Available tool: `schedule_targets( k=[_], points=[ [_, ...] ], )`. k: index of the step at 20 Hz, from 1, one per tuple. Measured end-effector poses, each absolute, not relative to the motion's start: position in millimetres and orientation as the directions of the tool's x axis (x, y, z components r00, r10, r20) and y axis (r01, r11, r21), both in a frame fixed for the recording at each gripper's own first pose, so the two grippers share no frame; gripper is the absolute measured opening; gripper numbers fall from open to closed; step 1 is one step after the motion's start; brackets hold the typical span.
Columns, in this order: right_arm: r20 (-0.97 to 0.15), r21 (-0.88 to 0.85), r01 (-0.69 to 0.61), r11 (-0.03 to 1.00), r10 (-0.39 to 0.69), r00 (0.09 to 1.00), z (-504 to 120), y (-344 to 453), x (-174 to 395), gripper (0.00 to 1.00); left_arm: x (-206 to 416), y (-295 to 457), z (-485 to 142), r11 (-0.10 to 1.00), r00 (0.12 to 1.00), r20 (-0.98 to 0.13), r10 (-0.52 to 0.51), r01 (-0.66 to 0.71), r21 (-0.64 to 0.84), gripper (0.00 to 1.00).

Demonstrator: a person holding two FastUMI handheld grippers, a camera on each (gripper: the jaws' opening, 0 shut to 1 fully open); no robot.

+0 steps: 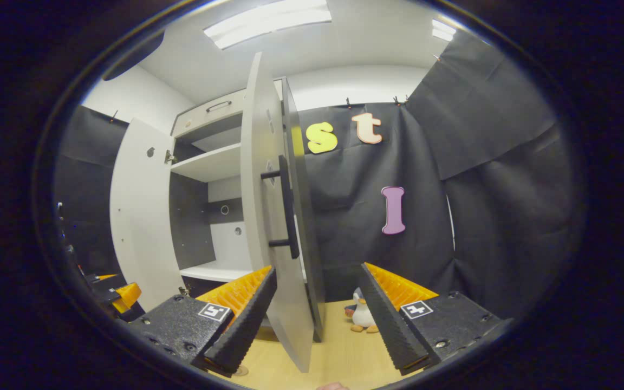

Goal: Grasp the bottle in the cabinet with the left hand and place it on the coaster, then close the right door with the right hand and the left door with the left hand.

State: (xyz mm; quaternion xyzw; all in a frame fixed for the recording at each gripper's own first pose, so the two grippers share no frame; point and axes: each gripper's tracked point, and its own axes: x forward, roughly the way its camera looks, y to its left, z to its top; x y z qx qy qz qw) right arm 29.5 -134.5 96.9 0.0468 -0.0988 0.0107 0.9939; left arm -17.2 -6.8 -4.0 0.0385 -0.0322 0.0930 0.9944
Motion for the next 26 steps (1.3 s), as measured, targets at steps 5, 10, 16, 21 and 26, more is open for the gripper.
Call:
schedule_targets(
  k=[5,10,16,21,26],
  points=[
    [0.252,0.007,0.006,1.0,-0.008,0.968,151.3,-158.6,58.1,0.99,-20.2,-20.6,-7.8,0.986,0.986,0.073,0.147,-0.152,0.067,0.96],
    [0.252,-0.041,0.0,0.999,0.01,0.968,166.9,-149.6,84.4,0.99,-23.5,-20.0,-12.2,0.987,0.987,0.065,0.148,-0.151,0.045,0.96],
    [0.273,-0.099,0.024,0.995,0.004,0.962,171.6,-141.4,81.8,0.98,-25.7,-6.6,-21.2,0.984,0.985,0.043,0.168,-0.171,0.06,0.96],
    [0.259,-0.085,-0.042,0.996,0.063,0.964,167.2,-117.2,80.8,0.97,-26.1,6.4,-16.2,0.978,0.98,0.06,0.189,-0.193,0.074,0.96],
    [0.256,-0.1,-0.154,0.983,0.175,0.951,163.0,-70.1,87.8,0.97,-29.7,14.8,-17.3,0.975,0.979,0.053,0.195,-0.2,0.093,0.95]
  ],
)
